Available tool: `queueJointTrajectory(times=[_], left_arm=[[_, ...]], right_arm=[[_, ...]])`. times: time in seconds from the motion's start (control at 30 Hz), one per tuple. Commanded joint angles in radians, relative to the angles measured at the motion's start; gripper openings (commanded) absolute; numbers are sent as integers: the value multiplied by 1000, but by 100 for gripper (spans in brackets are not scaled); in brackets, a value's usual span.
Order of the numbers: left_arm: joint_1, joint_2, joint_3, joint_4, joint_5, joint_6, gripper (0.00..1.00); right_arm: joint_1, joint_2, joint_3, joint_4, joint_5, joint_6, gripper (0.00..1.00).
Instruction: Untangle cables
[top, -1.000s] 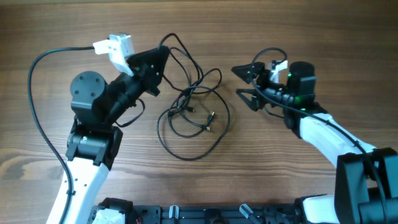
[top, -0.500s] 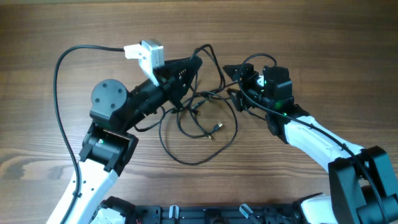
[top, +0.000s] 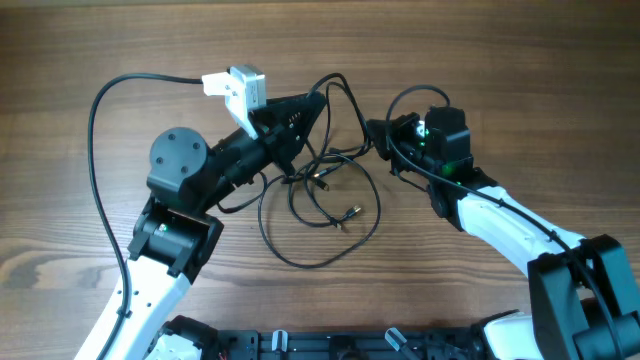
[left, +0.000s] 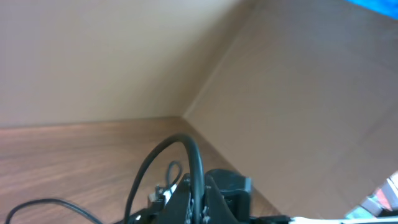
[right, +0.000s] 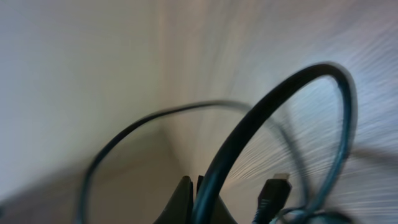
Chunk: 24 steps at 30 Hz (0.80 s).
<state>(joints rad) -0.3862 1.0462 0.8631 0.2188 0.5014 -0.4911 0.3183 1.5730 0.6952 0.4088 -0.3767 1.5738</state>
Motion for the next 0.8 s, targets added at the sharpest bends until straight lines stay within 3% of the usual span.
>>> queueJointTrajectory(times=[0.0,0.1,0.27,0.77], left_arm=[[-3,-16,6,-73,-148,17,4],[-3,-14,6,-157,-245,19,4],[7,-11,6,-235,-268,103,4],[275,-11,6,-468,-391,102,4]], right_arm=[[2,1,10,135,-201,47,4],[2,1,10,248,-244,112,4],[-16,1,10,337,-251,158,4],[-259,1,10,338,-388,157,4]])
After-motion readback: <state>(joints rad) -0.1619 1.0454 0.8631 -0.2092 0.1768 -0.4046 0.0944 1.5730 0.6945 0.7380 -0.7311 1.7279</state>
